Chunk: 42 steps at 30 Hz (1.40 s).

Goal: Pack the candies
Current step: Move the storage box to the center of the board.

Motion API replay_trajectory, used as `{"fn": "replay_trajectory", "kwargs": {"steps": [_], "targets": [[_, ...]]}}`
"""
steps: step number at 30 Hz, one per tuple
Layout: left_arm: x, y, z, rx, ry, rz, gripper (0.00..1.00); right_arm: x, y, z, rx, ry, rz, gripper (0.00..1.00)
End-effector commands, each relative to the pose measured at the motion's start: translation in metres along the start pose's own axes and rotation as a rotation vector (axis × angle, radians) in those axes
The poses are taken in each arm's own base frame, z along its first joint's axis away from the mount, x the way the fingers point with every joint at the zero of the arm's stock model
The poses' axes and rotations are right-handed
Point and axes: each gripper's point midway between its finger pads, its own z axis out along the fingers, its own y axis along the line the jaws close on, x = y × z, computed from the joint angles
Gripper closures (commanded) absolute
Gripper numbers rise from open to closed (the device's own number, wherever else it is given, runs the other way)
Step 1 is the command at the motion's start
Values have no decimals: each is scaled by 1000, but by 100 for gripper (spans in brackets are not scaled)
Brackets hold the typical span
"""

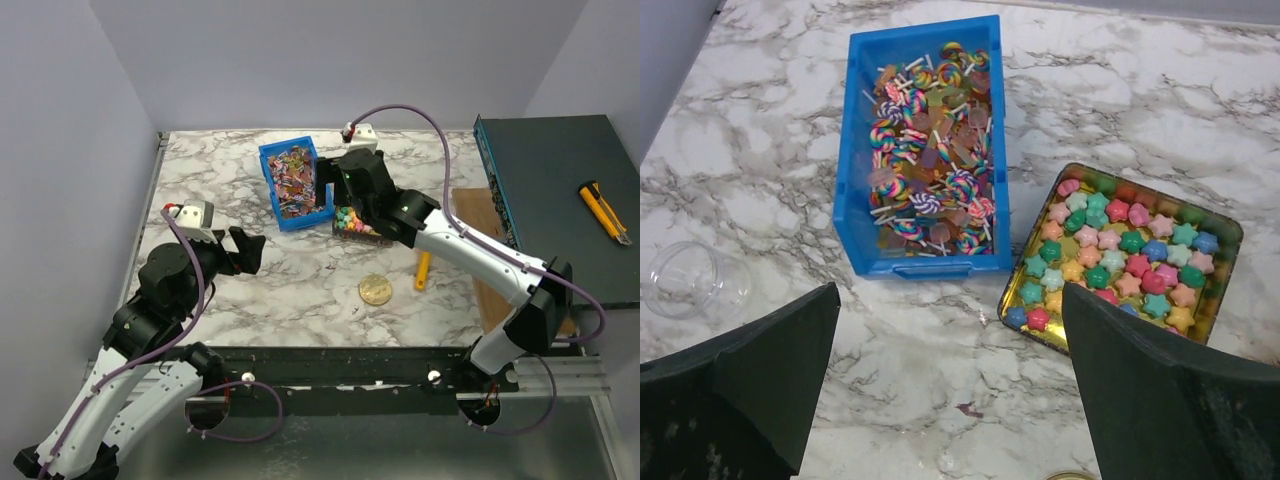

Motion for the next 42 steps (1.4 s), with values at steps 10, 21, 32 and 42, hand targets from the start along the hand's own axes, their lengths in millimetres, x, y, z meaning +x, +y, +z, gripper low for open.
{"fn": "replay_trajectory", "kwargs": {"steps": [10, 21, 32, 42], "targets": [[4, 1, -2, 17, 7, -18, 1, 0, 14, 75, -71, 100, 4, 20], [5, 7, 4, 9, 13, -44, 1, 21, -11, 146, -21, 191, 23, 27], [2, 10, 9, 35, 9, -97, 1, 58, -21, 200, -32, 271, 53, 39], [1, 15, 12, 25, 15, -118, 1, 85, -20, 221, -35, 317, 45, 48]]}}
